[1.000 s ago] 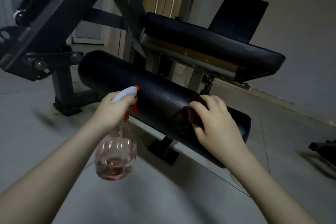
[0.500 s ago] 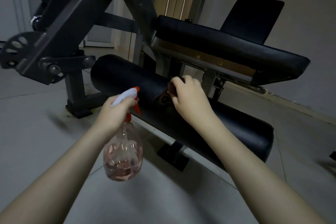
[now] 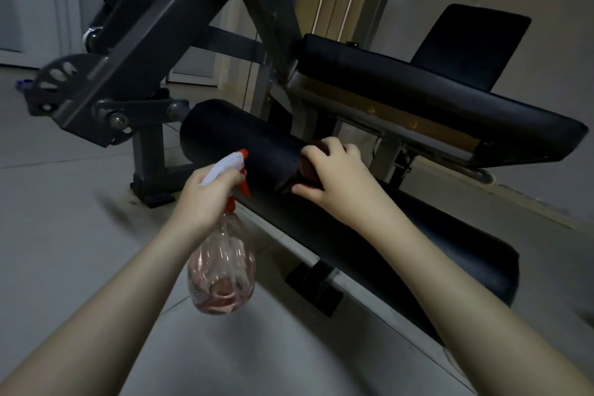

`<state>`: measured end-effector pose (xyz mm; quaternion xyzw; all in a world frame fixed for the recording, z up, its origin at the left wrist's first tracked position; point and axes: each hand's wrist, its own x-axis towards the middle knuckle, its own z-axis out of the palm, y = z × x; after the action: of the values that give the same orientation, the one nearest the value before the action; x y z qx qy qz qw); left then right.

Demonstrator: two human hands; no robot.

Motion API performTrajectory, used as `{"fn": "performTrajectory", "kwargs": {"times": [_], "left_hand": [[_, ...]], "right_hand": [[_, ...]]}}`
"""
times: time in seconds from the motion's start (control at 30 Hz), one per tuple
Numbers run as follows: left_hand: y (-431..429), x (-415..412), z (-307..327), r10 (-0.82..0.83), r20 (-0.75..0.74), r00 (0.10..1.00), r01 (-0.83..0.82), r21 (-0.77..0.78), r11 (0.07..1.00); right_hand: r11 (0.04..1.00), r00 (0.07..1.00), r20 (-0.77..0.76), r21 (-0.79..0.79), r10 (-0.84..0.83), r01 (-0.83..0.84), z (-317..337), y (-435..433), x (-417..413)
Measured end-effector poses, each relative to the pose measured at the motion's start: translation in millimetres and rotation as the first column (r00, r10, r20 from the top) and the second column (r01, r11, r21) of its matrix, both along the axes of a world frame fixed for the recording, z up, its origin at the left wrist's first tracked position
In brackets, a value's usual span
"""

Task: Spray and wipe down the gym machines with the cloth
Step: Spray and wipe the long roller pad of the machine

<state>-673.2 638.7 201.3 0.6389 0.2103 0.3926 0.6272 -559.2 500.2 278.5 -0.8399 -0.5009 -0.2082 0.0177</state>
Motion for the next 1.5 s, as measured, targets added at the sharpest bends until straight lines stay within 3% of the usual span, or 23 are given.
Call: {"fn": "performTrajectory", "kwargs": {"times": [0.23,0.43,0.7,1.0,1.17,1.5], "left_hand": [[10,6,-4,0.017,-0.005,1.0,-0.017,-0.007,1.0],[17,8,-5,0.044,0.014,0.999,-0.044,-0.016,0.999],[28,5,-11,0.06,0.039,0.997,-0.06,-0.02,0.998],[33,3,-16,0.056,0.013,0.998,-0.056,-0.019,0.998],[39,6,-24,0.059,0.032,0.998,-0.056,-0.07,0.996],[36,14,-29,0.089,0.1,0.991,-0.08,-0.088,0.993]], "right_hand": [[1.0,0.996,-0.087,0.014,-0.016,0.017,11,67,10],[0.996,0.959,-0.273,-0.033,0.074,-0.086,16,39,16],[0.989,0.991,-0.064,-0.082,0.117,-0.122,12,85,16],[0.992,0.967,-0.225,0.011,0.122,-0.123,15,139,31],[0.985,0.977,-0.184,-0.108,0.112,-0.133,22,151,34],[0.985,0.984,-0.151,-0.124,0.097,-0.117,26,236,17]]}}
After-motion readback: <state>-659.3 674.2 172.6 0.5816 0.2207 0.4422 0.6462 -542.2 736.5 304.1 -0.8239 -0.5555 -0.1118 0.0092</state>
